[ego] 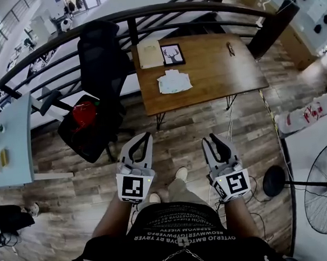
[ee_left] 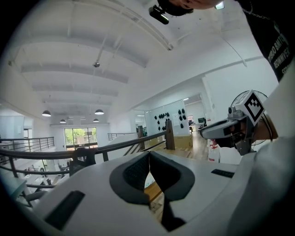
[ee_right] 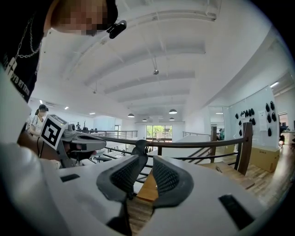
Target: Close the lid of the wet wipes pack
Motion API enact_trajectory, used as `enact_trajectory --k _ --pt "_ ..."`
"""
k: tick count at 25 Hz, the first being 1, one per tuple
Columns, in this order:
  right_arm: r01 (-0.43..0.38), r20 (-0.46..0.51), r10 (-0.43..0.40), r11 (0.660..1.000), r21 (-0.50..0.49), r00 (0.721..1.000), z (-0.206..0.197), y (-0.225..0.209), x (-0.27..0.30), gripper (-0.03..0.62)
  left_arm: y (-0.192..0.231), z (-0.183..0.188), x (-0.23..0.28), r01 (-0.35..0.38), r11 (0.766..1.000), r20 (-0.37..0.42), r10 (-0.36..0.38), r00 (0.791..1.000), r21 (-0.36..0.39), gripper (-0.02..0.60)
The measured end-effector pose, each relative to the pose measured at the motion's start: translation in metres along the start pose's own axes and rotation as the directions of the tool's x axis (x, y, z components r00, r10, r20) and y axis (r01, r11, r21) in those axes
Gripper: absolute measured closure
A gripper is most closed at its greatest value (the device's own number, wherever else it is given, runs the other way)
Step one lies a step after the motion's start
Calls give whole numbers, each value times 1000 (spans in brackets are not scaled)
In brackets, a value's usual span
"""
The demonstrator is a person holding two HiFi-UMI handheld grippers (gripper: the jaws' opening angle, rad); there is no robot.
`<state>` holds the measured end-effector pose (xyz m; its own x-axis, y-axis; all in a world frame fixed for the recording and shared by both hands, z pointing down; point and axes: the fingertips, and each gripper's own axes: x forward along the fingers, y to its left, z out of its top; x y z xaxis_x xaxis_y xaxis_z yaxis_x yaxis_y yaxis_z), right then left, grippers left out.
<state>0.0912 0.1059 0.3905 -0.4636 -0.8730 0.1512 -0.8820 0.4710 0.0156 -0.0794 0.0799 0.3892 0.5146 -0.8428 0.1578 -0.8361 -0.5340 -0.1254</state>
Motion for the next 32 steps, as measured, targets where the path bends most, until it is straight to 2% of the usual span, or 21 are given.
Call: enact_trajectory --k 7,14,21,32 --pt "-8 -30 9 1000 18 1000 -12 -14 15 494 -3 -13 24 18 1000 -30 -19 999 -20 554" --pt "-10 -21 10 1000 21 1000 2 -34 27 494 6 7 47 6 1000 -9 -6 1000 -7 554" --pt "-40 15 40 999 -7 999 24 -63 42 494 12 25 72 -37 999 5 37 999 -1 554" --pt "-108 32 108 994 -4 994 22 -118 60 493 1 39 118 -111 994 7 111 994 17 554"
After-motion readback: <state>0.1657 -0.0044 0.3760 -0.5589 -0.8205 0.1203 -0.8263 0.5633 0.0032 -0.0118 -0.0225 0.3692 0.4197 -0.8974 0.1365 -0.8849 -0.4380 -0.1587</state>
